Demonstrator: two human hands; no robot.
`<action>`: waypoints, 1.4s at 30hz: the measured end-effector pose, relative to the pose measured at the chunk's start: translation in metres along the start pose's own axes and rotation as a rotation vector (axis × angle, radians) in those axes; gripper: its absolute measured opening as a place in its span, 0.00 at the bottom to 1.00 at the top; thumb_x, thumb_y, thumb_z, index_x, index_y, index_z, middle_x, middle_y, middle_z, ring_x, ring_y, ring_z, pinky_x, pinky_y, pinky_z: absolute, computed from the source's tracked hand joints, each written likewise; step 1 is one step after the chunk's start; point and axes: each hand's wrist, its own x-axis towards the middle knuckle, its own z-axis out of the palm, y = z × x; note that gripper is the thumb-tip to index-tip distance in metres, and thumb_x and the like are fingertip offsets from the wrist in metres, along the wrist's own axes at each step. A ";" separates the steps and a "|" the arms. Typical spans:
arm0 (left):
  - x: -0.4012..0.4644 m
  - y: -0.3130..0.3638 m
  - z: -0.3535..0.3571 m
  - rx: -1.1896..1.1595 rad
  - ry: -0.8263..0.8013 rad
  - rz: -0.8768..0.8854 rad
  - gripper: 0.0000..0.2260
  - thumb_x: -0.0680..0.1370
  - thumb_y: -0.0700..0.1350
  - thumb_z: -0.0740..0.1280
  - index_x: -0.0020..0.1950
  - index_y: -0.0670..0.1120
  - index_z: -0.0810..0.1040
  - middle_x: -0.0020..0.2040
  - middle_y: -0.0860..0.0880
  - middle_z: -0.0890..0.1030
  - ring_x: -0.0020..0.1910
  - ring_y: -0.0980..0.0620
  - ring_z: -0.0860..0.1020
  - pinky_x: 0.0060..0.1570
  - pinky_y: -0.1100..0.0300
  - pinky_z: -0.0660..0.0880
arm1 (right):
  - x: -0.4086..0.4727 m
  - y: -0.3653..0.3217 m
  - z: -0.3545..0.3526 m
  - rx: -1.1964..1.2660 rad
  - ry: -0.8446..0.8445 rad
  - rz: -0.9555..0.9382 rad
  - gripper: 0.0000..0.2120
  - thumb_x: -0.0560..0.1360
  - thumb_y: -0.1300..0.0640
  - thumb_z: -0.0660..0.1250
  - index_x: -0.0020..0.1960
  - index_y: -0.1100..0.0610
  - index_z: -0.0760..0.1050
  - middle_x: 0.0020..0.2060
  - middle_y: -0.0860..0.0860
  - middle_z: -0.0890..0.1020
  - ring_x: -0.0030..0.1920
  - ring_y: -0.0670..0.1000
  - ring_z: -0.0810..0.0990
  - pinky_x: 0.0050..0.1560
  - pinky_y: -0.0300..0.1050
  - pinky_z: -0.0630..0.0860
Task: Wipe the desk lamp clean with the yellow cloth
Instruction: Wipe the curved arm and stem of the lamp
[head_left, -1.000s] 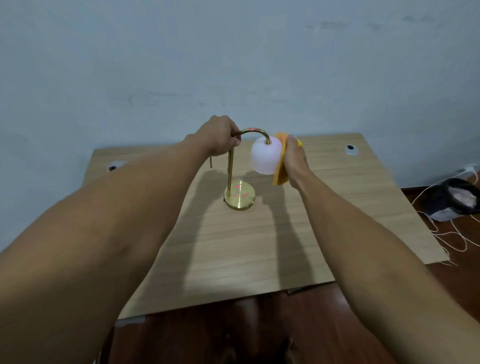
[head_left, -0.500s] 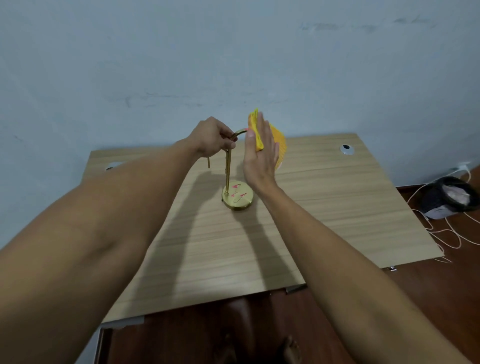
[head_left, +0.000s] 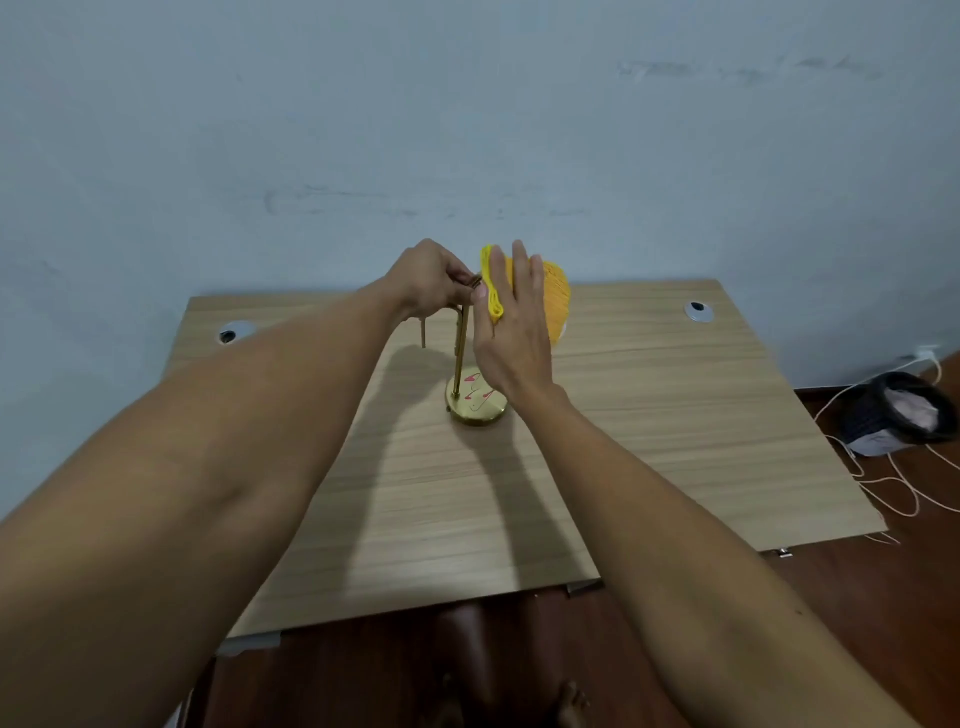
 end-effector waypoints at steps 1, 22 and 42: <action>0.000 0.000 0.000 0.006 -0.001 0.001 0.06 0.71 0.41 0.79 0.45 0.42 0.88 0.45 0.43 0.88 0.47 0.49 0.87 0.57 0.52 0.82 | -0.003 0.006 0.000 -0.047 -0.007 -0.086 0.26 0.85 0.49 0.54 0.82 0.55 0.59 0.82 0.54 0.56 0.83 0.58 0.48 0.81 0.57 0.53; -0.033 -0.076 0.014 -0.136 0.231 -0.194 0.06 0.72 0.37 0.77 0.48 0.40 0.86 0.35 0.48 0.80 0.31 0.55 0.74 0.40 0.62 0.71 | -0.004 0.007 0.002 -0.212 -0.026 -0.149 0.28 0.85 0.48 0.51 0.83 0.55 0.55 0.83 0.56 0.53 0.82 0.63 0.46 0.80 0.60 0.51; -0.032 -0.073 0.016 -0.032 0.209 -0.156 0.03 0.74 0.37 0.74 0.43 0.44 0.84 0.32 0.50 0.78 0.31 0.54 0.73 0.37 0.62 0.70 | -0.028 0.010 0.014 -0.042 -0.019 -0.188 0.28 0.85 0.55 0.56 0.80 0.68 0.56 0.81 0.66 0.51 0.82 0.64 0.51 0.77 0.61 0.59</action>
